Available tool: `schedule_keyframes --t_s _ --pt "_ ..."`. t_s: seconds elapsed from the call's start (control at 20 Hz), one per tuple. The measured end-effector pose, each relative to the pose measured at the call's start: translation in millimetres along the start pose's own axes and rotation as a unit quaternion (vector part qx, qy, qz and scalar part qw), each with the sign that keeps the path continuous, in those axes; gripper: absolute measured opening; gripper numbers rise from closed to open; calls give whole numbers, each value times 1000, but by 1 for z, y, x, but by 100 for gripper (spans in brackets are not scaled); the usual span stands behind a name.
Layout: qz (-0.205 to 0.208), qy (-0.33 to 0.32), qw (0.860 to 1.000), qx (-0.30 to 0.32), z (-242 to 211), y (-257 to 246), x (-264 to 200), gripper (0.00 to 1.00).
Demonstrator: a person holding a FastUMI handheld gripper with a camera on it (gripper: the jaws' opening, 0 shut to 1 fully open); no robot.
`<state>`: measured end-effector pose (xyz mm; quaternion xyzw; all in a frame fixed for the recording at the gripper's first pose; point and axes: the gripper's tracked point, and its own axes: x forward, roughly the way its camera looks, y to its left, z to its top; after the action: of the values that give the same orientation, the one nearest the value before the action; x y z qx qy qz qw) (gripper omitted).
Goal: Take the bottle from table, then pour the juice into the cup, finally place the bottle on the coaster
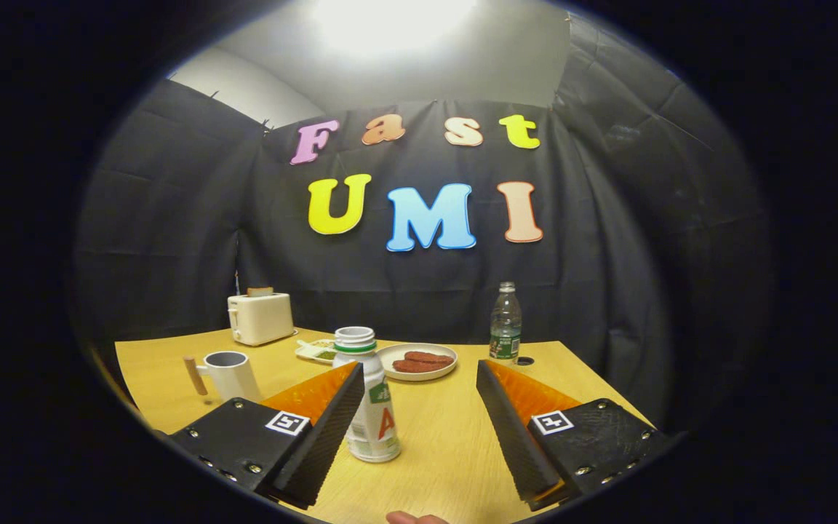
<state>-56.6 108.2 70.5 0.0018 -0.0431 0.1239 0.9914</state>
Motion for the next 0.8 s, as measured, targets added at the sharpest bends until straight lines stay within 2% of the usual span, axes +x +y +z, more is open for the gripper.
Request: schedule_keyframes --t_s 0.35,0.8 --pt "41 35 998 -20 -40 37 23 95" --pt "32 69 997 15 -72 39 65 96"
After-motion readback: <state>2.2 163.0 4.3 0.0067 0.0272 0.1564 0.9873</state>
